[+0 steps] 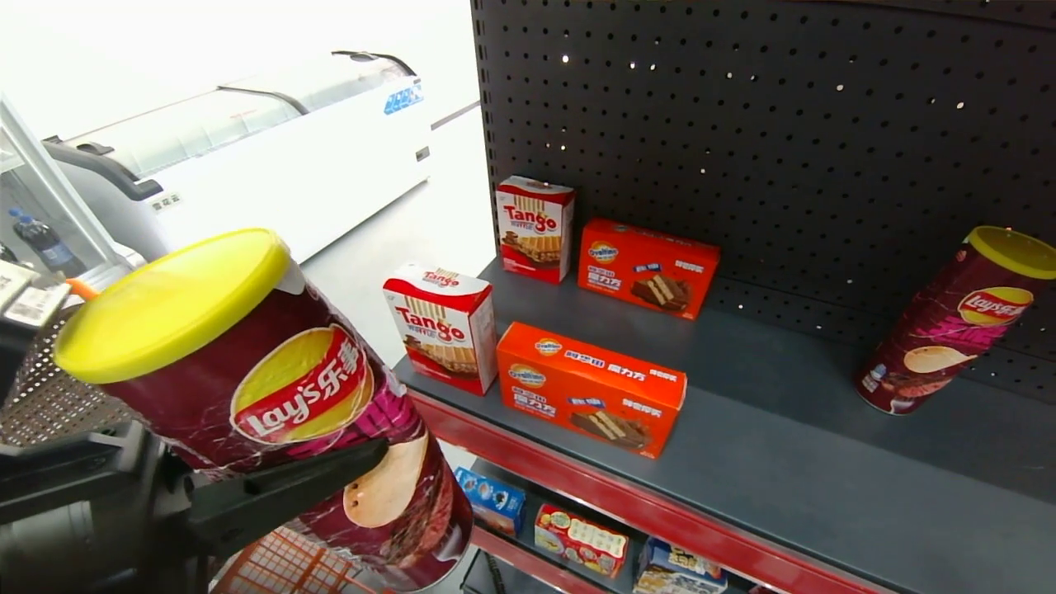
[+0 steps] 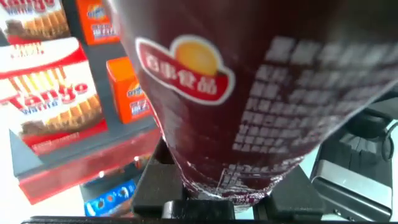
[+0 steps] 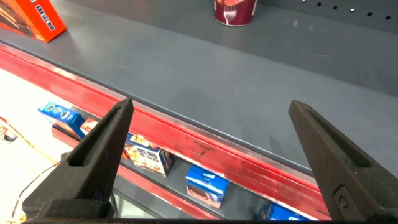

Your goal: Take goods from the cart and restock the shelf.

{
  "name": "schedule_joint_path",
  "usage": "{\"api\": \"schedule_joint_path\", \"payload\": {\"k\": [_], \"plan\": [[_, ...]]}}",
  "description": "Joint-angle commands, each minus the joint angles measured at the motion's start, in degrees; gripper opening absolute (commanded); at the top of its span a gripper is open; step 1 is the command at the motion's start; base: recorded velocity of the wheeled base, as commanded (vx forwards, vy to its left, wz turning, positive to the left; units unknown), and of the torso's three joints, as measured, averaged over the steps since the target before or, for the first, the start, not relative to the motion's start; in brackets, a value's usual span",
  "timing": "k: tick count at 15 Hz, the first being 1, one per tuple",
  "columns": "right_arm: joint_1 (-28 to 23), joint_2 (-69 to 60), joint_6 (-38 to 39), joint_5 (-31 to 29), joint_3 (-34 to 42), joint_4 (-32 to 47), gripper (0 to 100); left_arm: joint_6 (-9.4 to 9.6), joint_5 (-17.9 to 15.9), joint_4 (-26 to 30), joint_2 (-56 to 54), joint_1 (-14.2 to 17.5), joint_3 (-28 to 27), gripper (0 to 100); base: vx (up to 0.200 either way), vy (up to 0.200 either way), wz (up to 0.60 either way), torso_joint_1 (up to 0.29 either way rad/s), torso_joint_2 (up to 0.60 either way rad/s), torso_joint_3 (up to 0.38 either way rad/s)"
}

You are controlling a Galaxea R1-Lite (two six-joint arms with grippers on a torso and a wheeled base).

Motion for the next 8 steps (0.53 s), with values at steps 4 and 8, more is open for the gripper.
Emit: {"api": "schedule_joint_path", "payload": {"k": [4,8], "plan": [[0.0,0.0,0.0,0.0,0.0,0.0,100,0.04,-0.8,0.0,0.3,-2.1,-1.8,0,0.0,0.0,-0.6,0.001,0.0,0.004],[0.0,0.0,0.0,0.0,0.0,0.0,100,-0.04,-0.8,0.0,0.5,-2.2,-1.9,0,0.0,0.0,-0.6,-0.001,0.0,0.006]]}}
